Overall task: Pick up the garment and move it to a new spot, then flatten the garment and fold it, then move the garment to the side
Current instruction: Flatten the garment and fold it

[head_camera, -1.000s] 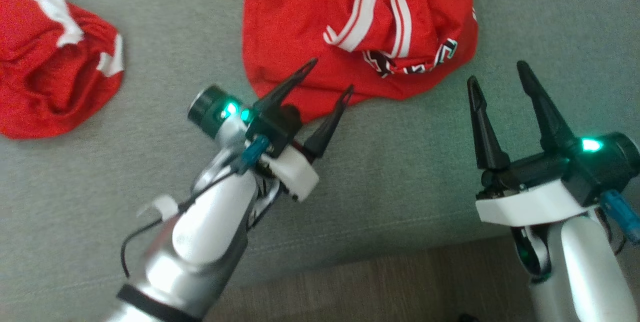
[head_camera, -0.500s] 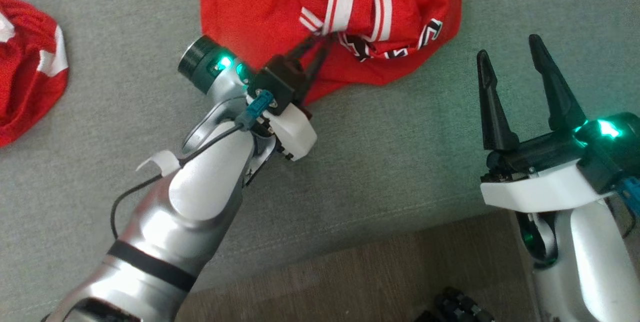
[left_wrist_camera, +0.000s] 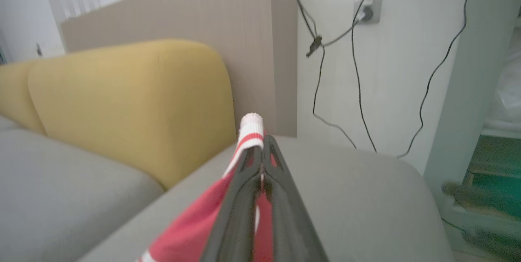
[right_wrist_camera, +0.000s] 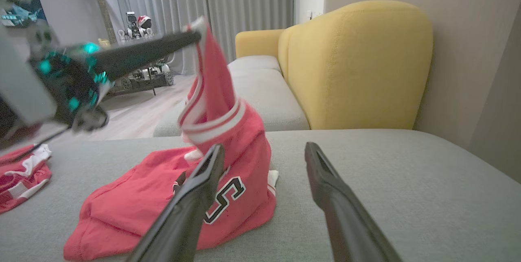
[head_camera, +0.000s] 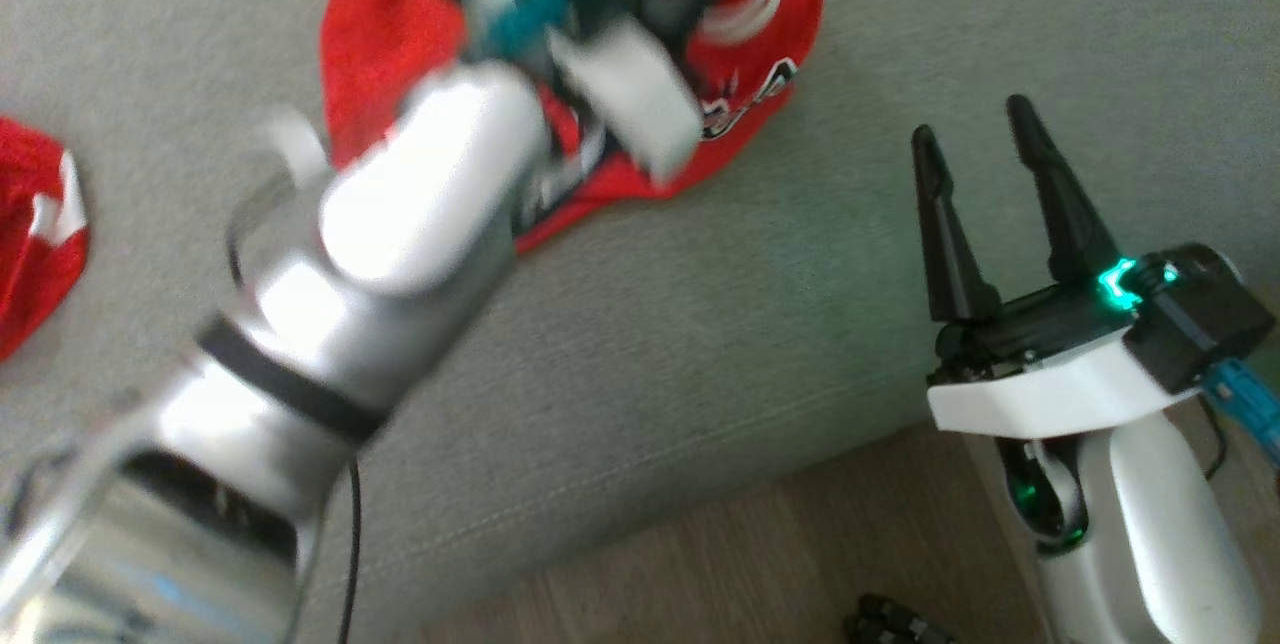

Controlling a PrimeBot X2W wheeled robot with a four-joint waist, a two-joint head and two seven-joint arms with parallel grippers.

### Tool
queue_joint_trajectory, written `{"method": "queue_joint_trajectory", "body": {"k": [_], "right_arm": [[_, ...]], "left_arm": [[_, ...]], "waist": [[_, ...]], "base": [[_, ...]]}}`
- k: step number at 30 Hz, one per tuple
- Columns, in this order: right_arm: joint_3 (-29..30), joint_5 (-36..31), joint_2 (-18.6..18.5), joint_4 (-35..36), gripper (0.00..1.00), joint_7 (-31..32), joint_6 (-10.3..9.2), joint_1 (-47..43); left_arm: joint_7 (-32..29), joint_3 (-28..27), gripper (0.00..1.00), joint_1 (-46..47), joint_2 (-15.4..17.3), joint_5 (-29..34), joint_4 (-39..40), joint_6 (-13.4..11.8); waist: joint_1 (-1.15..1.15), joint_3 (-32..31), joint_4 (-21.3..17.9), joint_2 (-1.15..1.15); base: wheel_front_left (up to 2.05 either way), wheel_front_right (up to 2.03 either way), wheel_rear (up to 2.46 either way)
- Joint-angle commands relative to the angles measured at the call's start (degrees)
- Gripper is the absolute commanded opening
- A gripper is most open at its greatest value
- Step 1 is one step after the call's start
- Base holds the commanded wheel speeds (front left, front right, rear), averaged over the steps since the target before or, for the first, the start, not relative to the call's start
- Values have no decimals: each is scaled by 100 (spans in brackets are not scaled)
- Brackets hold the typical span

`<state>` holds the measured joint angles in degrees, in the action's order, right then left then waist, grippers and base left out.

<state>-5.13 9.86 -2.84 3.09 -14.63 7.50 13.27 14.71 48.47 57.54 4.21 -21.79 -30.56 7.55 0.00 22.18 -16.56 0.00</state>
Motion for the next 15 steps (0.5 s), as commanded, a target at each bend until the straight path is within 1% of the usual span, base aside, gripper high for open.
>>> {"method": "queue_joint_trajectory", "body": {"k": [1, 5, 6, 9, 12, 15], "right_arm": [[-194, 109, -4, 136, 100, -37, -1, -111], [-257, 196, -4, 100, 100, -37, -1, -236], [-257, 196, -4, 100, 100, -37, -1, -236], [-264, 185, -4, 89, 100, -37, -1, -308], [-195, 140, -4, 119, 100, -37, -1, -359], [-147, 44, -4, 135, 100, -37, -1, -398]], "left_arm": [[-15, -73, 0, 888, 105, -314, 102, -8], [-18, -47, 0, 1907, 107, -655, -204, -8], [-18, -47, 0, 1907, 107, -655, -204, -8], [-3, -212, 0, 2540, 55, -845, -456, -7], [17, -604, 0, 3078, 35, -956, -590, -38], [25, -1091, 0, 3410, 96, -999, -497, -176]], "waist": [[0, -363, -373, 0], [0, -628, -568, 0], [0, -628, -568, 0], [0, -740, -597, 0], [0, -813, -511, 0], [0, -844, -314, 0]], "base": [[0, 0, 0], [0, 0, 0], [0, 0, 0], [0, 0, 0], [0, 0, 0], [0, 0, 0]]}}
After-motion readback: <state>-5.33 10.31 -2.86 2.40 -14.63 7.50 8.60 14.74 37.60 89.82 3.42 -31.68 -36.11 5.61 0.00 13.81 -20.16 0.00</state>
